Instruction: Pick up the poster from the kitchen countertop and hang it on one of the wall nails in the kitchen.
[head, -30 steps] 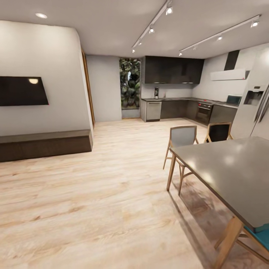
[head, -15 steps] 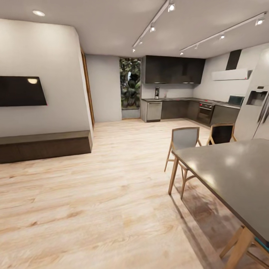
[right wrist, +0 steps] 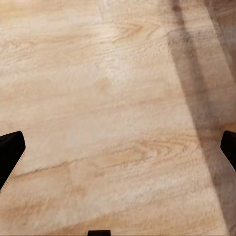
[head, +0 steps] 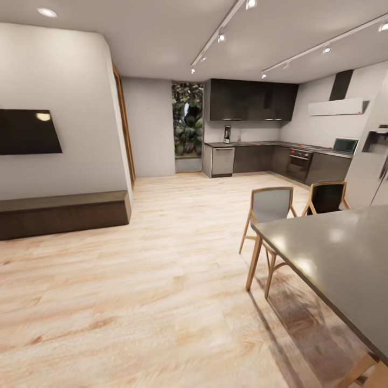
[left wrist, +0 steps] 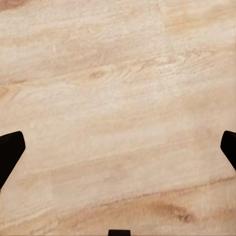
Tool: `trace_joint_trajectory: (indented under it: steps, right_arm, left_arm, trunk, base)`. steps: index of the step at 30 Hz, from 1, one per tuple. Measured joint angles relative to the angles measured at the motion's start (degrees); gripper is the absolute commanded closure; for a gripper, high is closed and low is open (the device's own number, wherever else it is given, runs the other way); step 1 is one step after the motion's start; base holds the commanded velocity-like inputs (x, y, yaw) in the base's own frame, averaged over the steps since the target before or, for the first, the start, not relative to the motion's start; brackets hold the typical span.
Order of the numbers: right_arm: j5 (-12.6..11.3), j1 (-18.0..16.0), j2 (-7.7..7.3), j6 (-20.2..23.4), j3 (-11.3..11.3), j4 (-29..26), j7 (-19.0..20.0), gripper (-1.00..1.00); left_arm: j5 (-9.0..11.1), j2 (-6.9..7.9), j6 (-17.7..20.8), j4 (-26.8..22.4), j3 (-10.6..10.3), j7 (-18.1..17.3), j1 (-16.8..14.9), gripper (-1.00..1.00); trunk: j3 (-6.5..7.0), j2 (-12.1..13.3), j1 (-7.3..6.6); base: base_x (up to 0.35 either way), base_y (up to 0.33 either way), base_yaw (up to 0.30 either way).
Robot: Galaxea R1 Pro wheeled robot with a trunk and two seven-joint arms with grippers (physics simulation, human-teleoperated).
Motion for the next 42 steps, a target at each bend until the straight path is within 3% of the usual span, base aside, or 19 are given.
trace_joint_trajectory:
  steps: [42]
  right_arm:
    - [0.1, 0.0, 0.01, 0.0, 0.1, 0.0, 0.0, -1.00]
  left_arm:
    - [0.0, 0.01, -0.1, 0.0, 0.0, -0.1, 0.0, -1.00]
  trunk:
    - [0.00, 0.0, 0.00]
  base:
    - [0.335, 0.007, 0.000]
